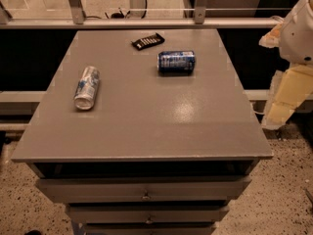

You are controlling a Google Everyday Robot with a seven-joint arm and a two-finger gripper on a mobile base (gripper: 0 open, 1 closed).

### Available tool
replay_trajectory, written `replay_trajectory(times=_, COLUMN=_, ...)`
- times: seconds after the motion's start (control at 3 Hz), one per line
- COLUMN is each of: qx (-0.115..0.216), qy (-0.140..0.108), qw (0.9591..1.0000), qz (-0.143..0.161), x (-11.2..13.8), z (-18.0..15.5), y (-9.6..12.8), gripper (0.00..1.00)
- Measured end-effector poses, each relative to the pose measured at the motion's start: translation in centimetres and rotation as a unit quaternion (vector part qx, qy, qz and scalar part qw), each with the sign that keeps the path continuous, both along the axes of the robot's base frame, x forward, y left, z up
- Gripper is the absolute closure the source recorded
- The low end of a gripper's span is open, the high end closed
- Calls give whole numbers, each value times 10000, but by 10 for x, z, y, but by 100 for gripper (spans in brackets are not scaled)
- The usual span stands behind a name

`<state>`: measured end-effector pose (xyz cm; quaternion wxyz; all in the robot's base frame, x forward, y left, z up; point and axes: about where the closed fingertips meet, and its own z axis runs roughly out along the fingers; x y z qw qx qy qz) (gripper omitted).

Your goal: Place pepsi can upright

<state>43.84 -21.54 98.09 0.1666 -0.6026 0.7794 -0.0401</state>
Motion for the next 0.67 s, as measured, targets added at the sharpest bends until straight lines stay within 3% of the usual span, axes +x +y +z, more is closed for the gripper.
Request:
replay_trajectory(times=0.33, qx=0, qy=-1, qw=10000, qz=0, x=0, z=0, y=0, gripper=0)
replay_trajectory(times=0.67, qx=105, qy=-54, qw=9999, qz=66, x=15, z=-6, y=7, gripper=0)
